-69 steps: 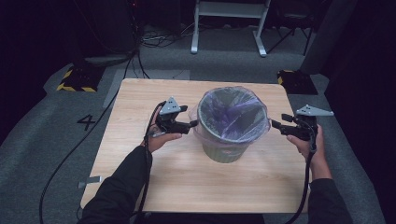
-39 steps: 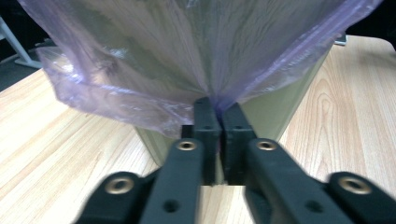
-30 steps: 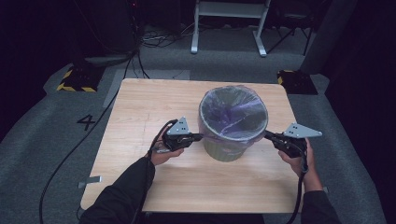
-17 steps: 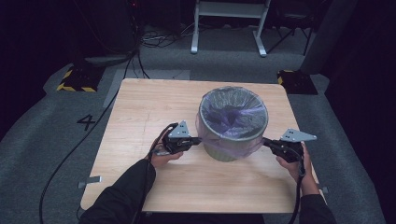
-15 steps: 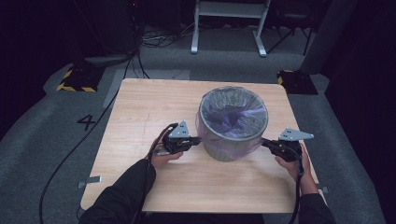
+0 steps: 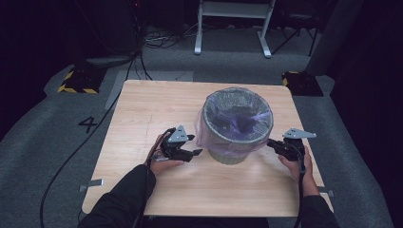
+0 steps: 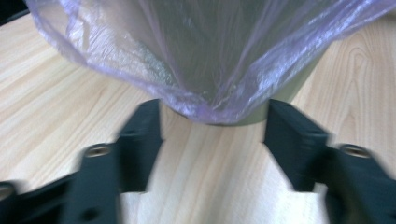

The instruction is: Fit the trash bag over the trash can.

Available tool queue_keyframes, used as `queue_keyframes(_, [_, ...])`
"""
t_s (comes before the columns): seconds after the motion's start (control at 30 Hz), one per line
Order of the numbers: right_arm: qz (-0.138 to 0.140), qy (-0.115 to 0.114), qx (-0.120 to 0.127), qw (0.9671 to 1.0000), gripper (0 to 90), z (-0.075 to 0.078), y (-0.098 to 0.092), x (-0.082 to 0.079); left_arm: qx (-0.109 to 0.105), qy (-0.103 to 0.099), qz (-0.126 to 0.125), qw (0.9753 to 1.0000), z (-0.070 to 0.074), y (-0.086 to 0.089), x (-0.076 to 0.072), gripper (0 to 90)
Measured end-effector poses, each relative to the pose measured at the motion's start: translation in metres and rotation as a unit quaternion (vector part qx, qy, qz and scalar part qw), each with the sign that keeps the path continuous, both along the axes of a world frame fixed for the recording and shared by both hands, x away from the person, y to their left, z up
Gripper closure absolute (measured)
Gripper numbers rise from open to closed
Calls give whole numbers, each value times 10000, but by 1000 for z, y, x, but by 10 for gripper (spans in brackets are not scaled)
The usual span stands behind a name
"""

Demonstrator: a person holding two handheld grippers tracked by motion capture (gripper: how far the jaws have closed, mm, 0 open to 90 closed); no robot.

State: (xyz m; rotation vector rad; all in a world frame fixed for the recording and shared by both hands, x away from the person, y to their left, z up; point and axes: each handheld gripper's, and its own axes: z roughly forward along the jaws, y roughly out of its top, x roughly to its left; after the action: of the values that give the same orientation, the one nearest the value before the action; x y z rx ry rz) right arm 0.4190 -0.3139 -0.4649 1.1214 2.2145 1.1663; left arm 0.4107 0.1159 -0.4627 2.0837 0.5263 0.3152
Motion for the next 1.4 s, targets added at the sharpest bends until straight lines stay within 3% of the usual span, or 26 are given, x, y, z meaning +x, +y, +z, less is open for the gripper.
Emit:
queue_keyframes(0.13, [-182, -35, 89, 9998, 788, 1, -6, -2, 69, -81, 62, 9999, 1, 7, -13, 200])
queue_keyframes(0.27, [-140, -95, 332, 9993, 486, 5, -16, -6, 149, -44, 155, 9998, 2, 17, -25, 162])
queue_keyframes(0.37, [-58, -56, 324, 9994, 364, 7, -23, -11, 315, 47, 290, 9991, -4, 22, -33, 160])
queue_keyframes(0.47, [-163, -127, 357, 9991, 265, 10, -30, -17, 479, 113, 243, 9985, -12, 25, -40, 158])
queue_keyframes(0.63, [-242, -366, 725, 9964, 226, 18, -38, -25, 608, 345, 254, 9972, -22, 30, -46, 158])
queue_keyframes(0.73, [-314, -444, 712, 9960, 223, 23, -37, -27, 629, 309, 213, 9973, -25, 32, -50, 159])
queue_keyframes(0.87, [-256, -759, 681, 9945, 221, 43, -34, -36, 671, 300, 142, 9972, -28, 36, -56, 159])
queue_keyframes(1.1, [-141, -1191, 586, 9910, 215, 82, -24, -41, 706, 520, 161, 9960, -36, 43, -62, 158])
queue_keyframes(1.27, [-13, -1364, 633, 9886, 211, 102, -16, -39, 774, 541, 171, 9954, -39, 45, -62, 158])
queue_keyframes(1.4, [124, -1438, 505, 9882, 212, 119, -3, -33, 786, 579, 149, 9951, -41, 48, -61, 158])
